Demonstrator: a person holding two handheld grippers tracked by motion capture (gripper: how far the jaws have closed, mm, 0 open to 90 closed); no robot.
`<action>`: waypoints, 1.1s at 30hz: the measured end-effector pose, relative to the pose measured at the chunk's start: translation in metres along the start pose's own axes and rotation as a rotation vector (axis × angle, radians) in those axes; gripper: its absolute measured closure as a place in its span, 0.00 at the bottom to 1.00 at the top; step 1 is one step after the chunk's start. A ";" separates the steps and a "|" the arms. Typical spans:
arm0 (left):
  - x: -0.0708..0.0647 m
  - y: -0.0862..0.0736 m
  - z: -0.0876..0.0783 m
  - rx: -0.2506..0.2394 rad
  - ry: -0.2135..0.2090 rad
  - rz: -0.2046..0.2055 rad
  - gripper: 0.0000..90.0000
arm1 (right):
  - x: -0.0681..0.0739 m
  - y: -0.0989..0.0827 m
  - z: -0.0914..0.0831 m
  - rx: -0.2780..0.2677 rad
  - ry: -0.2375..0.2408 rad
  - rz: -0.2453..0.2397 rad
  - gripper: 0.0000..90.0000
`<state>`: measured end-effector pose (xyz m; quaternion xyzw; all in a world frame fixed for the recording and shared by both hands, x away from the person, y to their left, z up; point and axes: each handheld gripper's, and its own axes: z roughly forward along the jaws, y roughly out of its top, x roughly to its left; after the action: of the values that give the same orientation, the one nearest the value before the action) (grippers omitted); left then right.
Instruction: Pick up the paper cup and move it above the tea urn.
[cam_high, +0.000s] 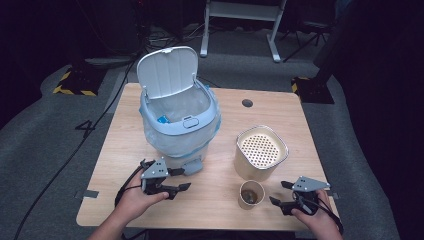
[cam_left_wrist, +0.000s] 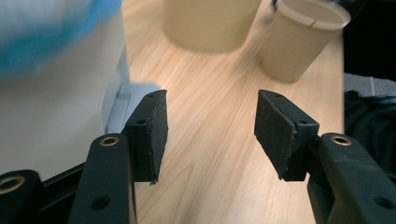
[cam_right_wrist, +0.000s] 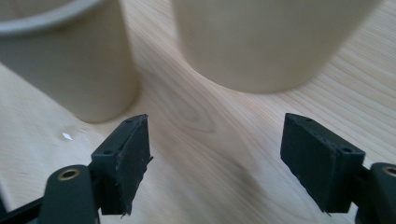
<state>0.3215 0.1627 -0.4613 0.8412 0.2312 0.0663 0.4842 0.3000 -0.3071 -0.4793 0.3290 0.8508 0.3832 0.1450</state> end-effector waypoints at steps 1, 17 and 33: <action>0.001 -0.004 0.003 0.018 0.004 -0.002 0.50 | 0.003 0.001 0.000 -0.008 0.012 -0.001 0.26; 0.007 -0.028 0.025 0.214 0.060 0.031 0.44 | 0.046 0.013 0.018 -0.030 0.140 -0.084 0.20; 0.002 -0.031 0.030 0.226 0.076 0.057 0.39 | 0.061 0.018 0.042 -0.101 0.162 -0.067 0.22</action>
<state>0.3236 0.1538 -0.5031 0.8937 0.2312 0.0854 0.3749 0.2840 -0.2344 -0.4933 0.2607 0.8497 0.4461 0.1048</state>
